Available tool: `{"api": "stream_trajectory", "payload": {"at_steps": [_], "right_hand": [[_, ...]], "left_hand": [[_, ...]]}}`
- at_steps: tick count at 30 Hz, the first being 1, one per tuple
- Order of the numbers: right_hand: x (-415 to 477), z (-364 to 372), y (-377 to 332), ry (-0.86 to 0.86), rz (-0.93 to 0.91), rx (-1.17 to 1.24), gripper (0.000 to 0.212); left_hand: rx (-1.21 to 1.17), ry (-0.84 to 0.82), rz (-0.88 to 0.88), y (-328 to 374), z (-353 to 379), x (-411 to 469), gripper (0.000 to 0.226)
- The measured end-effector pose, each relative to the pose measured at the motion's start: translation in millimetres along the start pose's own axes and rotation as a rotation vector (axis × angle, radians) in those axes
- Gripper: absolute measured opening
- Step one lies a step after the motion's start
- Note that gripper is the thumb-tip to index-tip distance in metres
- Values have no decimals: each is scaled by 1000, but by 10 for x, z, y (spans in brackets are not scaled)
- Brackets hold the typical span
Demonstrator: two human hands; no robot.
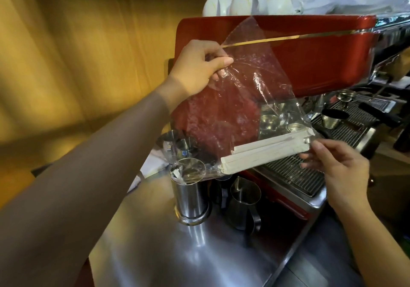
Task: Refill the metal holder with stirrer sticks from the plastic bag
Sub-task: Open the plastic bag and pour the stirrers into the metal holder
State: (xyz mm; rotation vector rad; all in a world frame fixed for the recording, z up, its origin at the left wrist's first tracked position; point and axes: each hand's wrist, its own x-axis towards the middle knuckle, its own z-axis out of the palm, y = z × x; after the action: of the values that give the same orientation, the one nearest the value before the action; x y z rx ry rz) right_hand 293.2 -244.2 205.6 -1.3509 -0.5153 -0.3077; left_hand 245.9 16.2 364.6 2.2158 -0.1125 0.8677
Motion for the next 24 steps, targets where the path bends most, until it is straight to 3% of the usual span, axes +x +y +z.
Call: {"api": "stream_trajectory", "payload": {"at_steps": [24], "right_hand": [[205,656,-283,-109,-34,-17,13]], "left_hand": [[-170,213,-88,-531,-618,-291,20]]}}
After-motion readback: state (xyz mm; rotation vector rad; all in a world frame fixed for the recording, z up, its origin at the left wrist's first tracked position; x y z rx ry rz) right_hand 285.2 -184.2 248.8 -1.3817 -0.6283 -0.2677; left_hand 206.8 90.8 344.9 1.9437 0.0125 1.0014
